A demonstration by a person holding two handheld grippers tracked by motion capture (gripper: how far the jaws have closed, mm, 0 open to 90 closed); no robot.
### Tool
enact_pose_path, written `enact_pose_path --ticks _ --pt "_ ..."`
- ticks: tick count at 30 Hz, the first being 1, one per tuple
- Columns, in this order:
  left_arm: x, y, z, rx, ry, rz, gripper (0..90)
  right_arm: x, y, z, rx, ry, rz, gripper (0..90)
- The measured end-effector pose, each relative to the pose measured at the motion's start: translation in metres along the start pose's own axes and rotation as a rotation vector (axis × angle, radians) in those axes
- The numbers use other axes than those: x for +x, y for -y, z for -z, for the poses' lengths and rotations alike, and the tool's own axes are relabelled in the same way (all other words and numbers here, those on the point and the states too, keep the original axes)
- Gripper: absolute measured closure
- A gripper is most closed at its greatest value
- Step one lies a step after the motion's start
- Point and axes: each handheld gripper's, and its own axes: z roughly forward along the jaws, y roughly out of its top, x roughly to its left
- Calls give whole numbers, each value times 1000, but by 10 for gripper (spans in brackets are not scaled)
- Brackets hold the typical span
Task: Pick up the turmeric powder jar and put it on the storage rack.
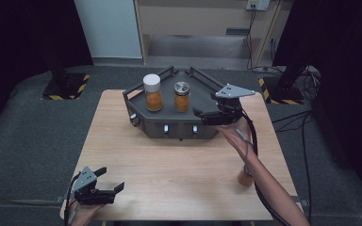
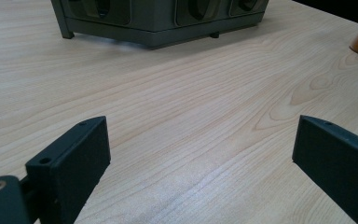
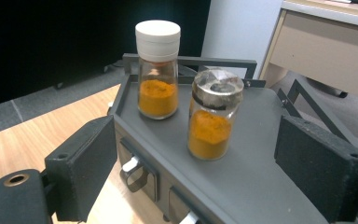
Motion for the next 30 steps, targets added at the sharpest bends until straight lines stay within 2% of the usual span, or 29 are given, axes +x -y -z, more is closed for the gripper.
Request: enact_pose_path --ticks 4,12,19,30 --pt "1 0 0 0 1 3 33 -1 9 11 -13 -4 -9 127" --pt "0 0 0 -1 0 -1 35 6 25 37 -10 4 22 124" --pt "-1 -1 0 6 -2 -4 36 9 42 61 -16 7 24 122" --pt "-1 -1 -1 8 -1 -2 37 11 70 95 -35 23 -10 121"
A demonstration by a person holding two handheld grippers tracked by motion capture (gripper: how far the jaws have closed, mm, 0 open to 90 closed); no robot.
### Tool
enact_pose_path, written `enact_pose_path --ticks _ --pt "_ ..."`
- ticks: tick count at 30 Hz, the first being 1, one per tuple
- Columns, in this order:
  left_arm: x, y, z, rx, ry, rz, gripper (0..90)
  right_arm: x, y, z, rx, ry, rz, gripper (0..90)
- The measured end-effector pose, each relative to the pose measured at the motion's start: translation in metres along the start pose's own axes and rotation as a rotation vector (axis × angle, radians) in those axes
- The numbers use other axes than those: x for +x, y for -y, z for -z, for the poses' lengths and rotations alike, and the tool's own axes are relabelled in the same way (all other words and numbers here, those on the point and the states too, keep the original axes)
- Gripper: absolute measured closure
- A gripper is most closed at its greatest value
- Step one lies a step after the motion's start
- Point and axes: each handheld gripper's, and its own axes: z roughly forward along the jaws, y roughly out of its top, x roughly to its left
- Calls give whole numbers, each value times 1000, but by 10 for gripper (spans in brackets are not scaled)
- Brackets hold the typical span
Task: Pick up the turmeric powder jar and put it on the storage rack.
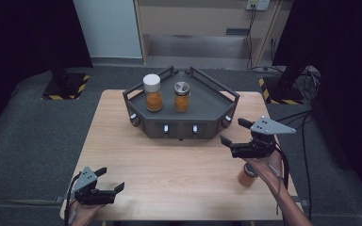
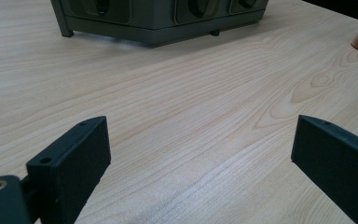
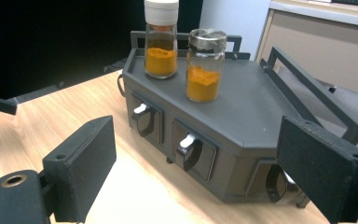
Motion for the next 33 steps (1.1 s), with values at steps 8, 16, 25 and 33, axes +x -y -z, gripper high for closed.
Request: enact_pose_path --ticks 8,16,25,33 --pt "0 0 0 1 4 -1 38 7 26 18 0 37 -15 119" --pt "0 -1 0 4 6 -6 40 16 51 38 9 85 -19 119" --pt "-1 -1 1 7 4 -8 39 22 78 56 25 126 -68 114" --pt "-2 -1 4 11 -1 -4 38 28 97 66 43 149 -88 111"
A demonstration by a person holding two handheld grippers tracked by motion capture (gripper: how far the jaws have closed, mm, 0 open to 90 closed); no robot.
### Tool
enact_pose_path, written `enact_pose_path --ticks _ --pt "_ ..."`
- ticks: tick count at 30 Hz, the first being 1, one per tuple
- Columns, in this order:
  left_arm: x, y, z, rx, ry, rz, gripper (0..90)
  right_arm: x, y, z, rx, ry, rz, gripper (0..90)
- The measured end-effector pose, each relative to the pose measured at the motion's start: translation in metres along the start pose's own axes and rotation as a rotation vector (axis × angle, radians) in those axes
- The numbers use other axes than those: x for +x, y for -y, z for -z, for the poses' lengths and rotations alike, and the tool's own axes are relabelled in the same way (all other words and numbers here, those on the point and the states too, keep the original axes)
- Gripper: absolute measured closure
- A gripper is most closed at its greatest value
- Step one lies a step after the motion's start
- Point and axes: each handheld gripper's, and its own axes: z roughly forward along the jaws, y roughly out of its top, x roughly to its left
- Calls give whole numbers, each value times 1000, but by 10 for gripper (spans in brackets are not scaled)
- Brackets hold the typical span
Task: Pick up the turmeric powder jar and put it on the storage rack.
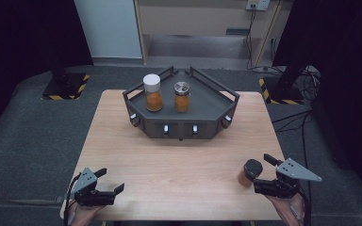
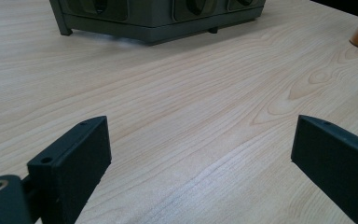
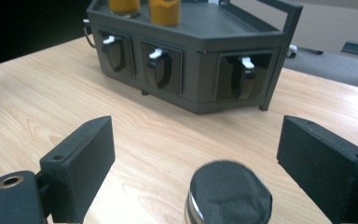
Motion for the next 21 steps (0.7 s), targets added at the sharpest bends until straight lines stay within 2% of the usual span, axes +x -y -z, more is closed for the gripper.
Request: enact_pose_path --ticks 9,14,21 --pt "0 1 2 1 2 -2 39 3 14 2 36 17 -16 105" --pt "0 1 2 1 3 0 39 7 20 3 65 38 -1 104" --pt "0 1 2 -1 6 -2 41 4 30 3 87 43 -36 103"
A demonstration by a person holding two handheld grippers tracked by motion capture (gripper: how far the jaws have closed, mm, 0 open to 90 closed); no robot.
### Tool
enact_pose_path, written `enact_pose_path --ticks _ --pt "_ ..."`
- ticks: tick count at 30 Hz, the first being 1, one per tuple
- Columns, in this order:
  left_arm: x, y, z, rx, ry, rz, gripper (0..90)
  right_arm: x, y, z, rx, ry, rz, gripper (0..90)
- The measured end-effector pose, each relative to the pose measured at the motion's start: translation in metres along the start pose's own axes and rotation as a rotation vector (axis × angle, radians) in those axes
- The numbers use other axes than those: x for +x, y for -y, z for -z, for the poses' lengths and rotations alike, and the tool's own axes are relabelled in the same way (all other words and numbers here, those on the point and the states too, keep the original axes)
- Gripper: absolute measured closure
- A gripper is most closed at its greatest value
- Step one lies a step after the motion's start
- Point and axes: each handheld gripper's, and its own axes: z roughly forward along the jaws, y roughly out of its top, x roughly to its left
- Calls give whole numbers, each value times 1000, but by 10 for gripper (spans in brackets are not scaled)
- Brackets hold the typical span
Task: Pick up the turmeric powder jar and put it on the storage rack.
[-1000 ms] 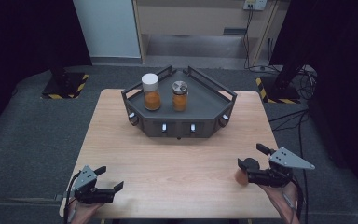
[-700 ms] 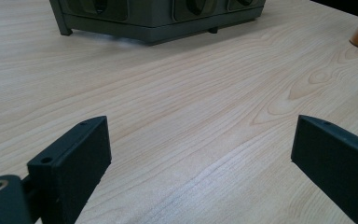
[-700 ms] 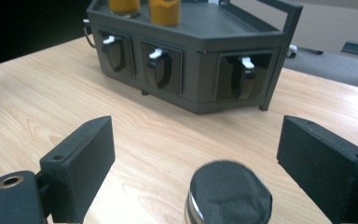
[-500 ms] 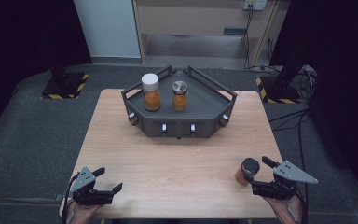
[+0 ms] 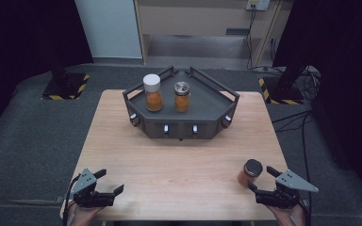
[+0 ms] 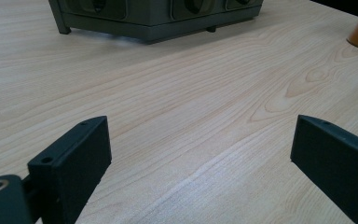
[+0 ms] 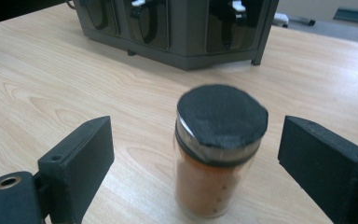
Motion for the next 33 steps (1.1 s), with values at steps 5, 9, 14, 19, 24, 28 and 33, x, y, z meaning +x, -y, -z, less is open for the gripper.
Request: enact_pose_path --ticks 5,9,14,19,24,28,33 --pt "1 0 0 -3 2 1 42 -2 5 -2 21 -2 -17 100" --pt "1 1 1 -8 4 0 44 -3 6 -4 29 -3 -23 98" --pt "1 1 1 -13 10 -4 46 -5 8 -6 36 -5 -27 97" --pt "1 2 1 -16 15 -6 48 -6 10 -5 26 -10 -25 100" --pt "2 2 0 -16 18 -7 48 -8 12 -4 18 -10 -39 98" --pt "2 2 1 -16 17 -2 48 -9 12 -4 21 -13 -43 98" --pt "2 2 1 -16 17 -2 48 -9 12 -5 21 -14 -47 98"
